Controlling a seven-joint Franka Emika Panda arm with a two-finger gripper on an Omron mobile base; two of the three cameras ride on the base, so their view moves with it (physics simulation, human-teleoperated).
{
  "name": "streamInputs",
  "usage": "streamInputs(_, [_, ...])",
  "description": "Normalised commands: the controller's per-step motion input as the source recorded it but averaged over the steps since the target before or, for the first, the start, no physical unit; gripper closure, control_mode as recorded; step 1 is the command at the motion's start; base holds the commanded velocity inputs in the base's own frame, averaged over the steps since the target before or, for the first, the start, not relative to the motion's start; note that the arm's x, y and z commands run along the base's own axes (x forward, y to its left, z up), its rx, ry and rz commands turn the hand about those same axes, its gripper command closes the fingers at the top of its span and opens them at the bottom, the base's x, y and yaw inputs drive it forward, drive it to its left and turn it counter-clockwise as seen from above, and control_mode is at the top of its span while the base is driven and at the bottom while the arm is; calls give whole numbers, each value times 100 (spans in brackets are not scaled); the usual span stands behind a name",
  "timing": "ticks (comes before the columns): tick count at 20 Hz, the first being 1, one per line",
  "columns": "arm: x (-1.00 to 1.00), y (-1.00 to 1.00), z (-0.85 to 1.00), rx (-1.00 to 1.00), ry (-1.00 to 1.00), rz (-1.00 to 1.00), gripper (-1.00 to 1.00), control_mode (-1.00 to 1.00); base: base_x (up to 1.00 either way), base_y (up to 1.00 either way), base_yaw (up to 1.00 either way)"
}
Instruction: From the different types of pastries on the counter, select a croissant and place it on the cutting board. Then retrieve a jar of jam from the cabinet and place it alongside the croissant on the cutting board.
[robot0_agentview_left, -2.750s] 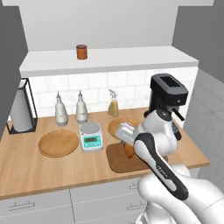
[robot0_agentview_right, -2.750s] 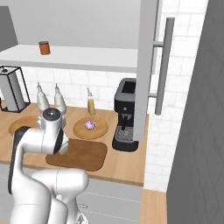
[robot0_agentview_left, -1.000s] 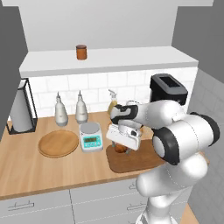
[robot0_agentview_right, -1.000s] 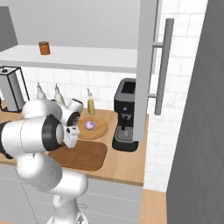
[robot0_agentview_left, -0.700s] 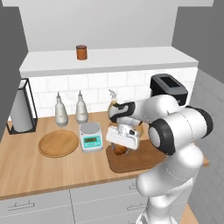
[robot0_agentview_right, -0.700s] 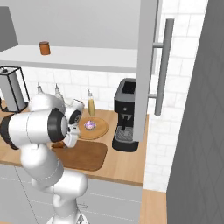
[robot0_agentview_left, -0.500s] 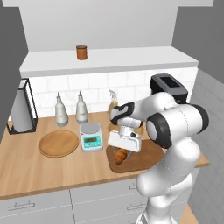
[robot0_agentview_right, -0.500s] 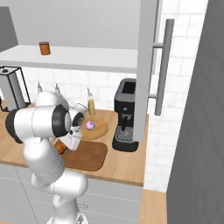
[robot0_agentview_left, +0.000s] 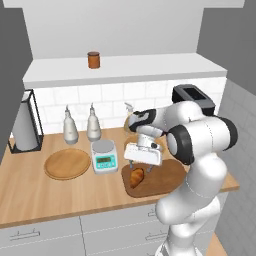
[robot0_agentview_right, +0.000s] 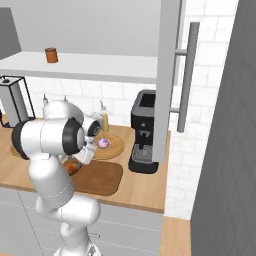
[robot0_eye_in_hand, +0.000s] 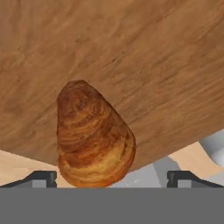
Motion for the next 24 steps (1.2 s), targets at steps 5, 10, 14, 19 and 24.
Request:
streamInputs(5, [0,0,42,4,-3,0,-100,-100,0,0,0])
streamInputs(10, [0,0,48,0,-17,1,-100,-100,0,0,0])
streamInputs(14, [-1,15,53,-12,-50,9,-100,-100,0,0,0])
streamInputs(19, [0,18,54,-5,-45,9,-100,-100,0,0,0])
streamInputs(24, [0,11,61,-1,-38,10,-100,-100,0,0,0])
